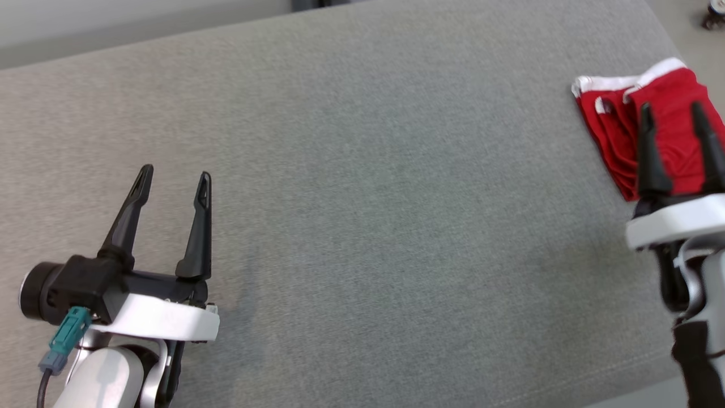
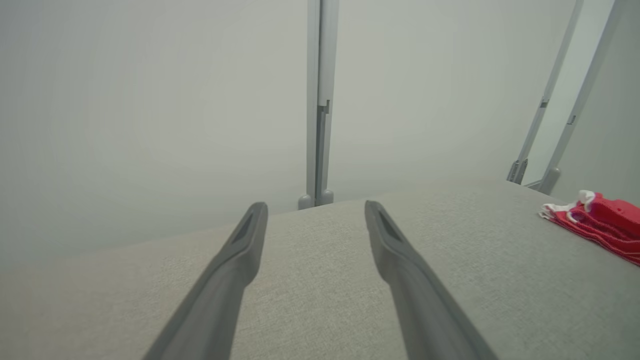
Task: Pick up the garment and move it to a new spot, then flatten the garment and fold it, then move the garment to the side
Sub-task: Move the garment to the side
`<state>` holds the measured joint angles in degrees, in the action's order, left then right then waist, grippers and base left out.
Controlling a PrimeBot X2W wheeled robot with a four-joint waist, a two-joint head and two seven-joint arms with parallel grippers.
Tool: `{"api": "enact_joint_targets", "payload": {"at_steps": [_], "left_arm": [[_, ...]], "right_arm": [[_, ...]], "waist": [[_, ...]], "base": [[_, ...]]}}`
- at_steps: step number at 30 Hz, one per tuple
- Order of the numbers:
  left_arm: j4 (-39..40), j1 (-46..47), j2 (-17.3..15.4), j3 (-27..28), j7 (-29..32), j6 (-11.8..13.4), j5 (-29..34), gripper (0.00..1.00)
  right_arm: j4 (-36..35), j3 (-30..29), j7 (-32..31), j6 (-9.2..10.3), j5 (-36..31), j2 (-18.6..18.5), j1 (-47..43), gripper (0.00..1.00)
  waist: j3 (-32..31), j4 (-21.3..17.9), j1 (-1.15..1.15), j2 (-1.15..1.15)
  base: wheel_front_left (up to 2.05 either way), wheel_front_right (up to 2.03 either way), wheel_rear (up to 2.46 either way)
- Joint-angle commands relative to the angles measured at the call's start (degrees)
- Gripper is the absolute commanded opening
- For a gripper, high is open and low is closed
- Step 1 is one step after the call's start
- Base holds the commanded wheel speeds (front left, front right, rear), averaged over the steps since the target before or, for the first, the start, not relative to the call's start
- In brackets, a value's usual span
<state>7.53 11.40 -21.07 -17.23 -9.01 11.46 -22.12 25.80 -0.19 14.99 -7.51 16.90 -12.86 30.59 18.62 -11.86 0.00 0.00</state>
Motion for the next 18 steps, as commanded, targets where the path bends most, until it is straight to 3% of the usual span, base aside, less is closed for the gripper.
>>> {"api": "enact_joint_targets", "payload": {"at_steps": [1, 11, 18], "left_arm": [[-0.6, -1.1, 0.3, 0.5, -0.7, 0.7, -0.7, 1.0], [-3.4, -4.4, 0.9, 2.2, -1.5, 2.5, -2.6, 1.0], [-4.6, -7.2, 0.7, 2.6, -0.8, 3.5, -3.6, 1.0]], "right_arm": [[-1.8, 0.2, 0.2, 0.04, -0.5, 1.1, -2.4, 1.0], [-11.2, 1.0, -4.0, 0.04, -3.6, 6.2, -11.6, 1.0], [-17.4, -0.1, -7.5, 0.04, -5.2, 7.6, -18.0, 1.0]], "waist": [[-2.7, 2.5, 0.0, 0.0], [-7.3, 7.7, 0.0, 0.0], [-11.0, 9.8, 0.0, 0.0]], "base": [[0.0, 0.0, 0.0], [0.0, 0.0, 0.0], [0.0, 0.0, 0.0]]}}
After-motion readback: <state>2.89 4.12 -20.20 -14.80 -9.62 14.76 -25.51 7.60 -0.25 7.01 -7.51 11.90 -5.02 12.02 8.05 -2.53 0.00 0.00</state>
